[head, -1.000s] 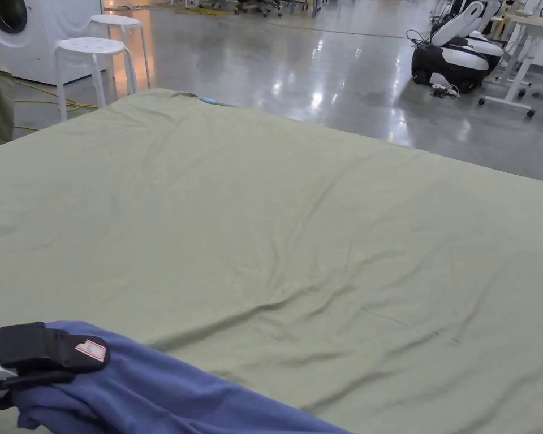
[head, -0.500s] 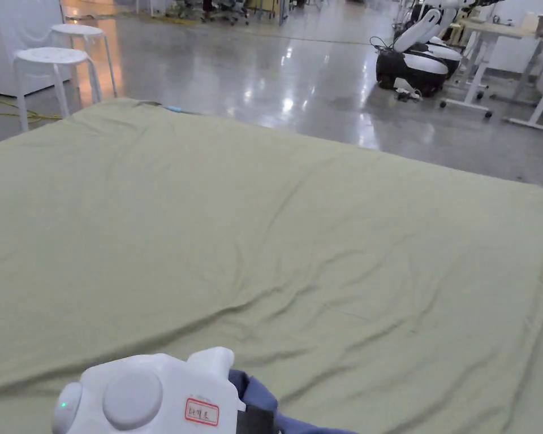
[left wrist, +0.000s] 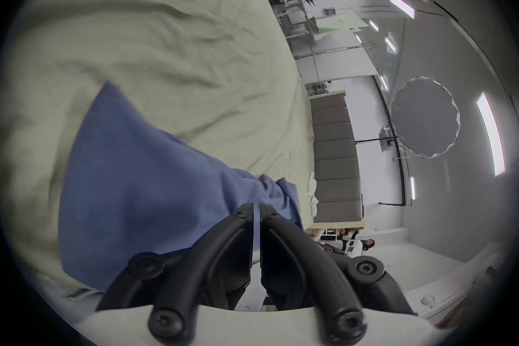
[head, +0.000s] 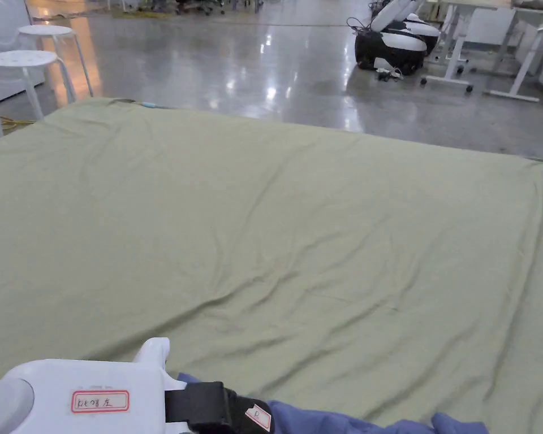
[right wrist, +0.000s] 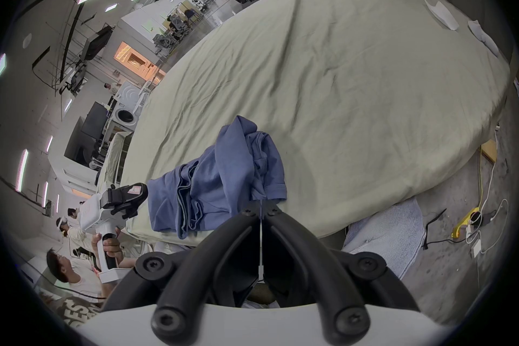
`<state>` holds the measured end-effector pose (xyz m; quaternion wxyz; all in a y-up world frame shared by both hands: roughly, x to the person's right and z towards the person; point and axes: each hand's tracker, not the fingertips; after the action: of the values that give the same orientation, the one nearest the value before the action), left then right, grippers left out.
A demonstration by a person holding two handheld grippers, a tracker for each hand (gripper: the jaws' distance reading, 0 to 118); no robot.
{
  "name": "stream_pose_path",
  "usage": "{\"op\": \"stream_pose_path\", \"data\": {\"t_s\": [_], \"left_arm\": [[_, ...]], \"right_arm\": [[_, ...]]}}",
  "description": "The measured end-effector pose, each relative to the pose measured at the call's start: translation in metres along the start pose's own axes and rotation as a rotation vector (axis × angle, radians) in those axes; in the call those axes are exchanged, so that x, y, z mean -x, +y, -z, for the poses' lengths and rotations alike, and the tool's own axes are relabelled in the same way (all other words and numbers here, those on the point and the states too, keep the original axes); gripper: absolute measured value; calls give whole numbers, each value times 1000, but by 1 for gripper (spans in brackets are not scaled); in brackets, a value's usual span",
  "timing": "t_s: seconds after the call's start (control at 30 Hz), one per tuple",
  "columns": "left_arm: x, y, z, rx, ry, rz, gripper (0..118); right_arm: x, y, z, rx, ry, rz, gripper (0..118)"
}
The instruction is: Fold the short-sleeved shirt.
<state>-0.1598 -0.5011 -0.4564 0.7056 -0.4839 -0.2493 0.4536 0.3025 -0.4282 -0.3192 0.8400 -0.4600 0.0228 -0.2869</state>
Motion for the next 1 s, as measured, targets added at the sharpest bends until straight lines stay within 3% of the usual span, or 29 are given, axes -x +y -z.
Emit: {"op": "stream_pose_path", "data": {"t_s": [0.3,0.4,0.53,0.67,0.73,0.83,0.87,0.93,0.97,1.0], "left_arm": [[22,-37,105,338,-74,-56,6],[27,-43,135,374,-9,-12,5],[6,-41,114,321,-109,40,5],[-26,-22,29,188,-353,111,5],[-30,-6,-19,61,-246,227,5],[-12,5,-69,-146,61,398,6],[-4,7,-77,-180,170,373,16],[21,14,-84,-181,282,286,82],[35,16,-84,-152,283,240,99],[48,21,-83,-129,240,195,100]], "right_arm": [[-14,-2,-3,-1,-14,32,3],[-13,-3,-5,-4,-19,26,3],[-15,-1,-2,6,-18,24,3],[-8,2,2,21,-17,3,3],[-5,5,5,26,-17,-6,3],[-2,7,17,42,-11,-16,3],[1,7,21,52,-10,-19,3],[5,6,27,73,-1,-36,3],[7,6,29,85,12,-50,3],[10,6,30,98,27,-62,3]]}}
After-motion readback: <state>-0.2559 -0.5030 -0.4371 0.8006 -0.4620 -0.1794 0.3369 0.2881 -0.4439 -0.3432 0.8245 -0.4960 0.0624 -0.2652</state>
